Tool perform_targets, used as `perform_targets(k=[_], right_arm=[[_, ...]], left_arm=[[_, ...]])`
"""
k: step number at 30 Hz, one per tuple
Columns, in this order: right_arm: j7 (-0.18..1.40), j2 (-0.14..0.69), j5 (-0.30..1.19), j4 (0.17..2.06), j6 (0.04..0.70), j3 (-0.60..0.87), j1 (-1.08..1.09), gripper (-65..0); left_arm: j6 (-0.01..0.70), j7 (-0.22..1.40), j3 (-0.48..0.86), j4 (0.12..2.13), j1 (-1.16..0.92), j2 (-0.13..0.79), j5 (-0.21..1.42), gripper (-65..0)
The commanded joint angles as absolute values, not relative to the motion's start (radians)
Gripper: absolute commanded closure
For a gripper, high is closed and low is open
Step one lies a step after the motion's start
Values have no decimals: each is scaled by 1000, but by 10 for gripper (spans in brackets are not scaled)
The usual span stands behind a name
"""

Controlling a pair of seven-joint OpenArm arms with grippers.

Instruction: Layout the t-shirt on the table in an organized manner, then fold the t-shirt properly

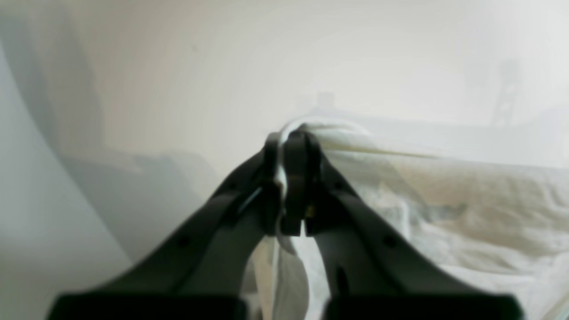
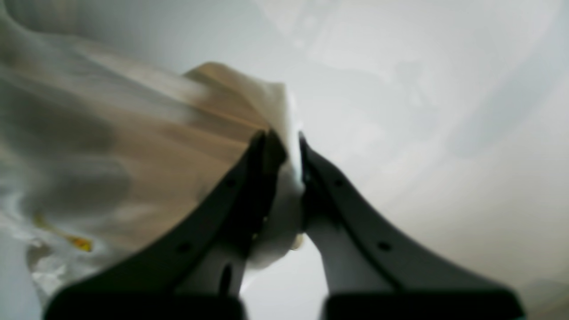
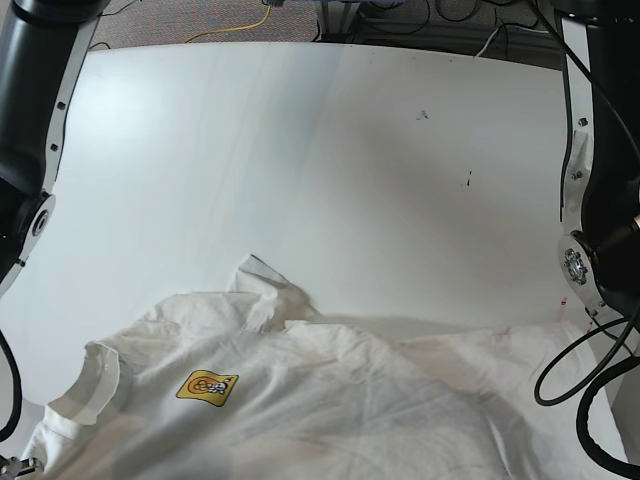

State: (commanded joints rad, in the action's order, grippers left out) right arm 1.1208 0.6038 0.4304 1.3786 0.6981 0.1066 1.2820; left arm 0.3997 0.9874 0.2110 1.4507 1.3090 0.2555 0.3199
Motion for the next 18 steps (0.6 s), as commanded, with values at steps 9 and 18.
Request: perform_targets(k=[9,18], right_arm=[[1087,605,371,1377,698,101,1306,-2],[1110,607,375,1377,698,102,1306,-2]], left_arm=[[400,990,211,1423,1309,255,318,0],[400,993,211,1408,1309,255,320,0]])
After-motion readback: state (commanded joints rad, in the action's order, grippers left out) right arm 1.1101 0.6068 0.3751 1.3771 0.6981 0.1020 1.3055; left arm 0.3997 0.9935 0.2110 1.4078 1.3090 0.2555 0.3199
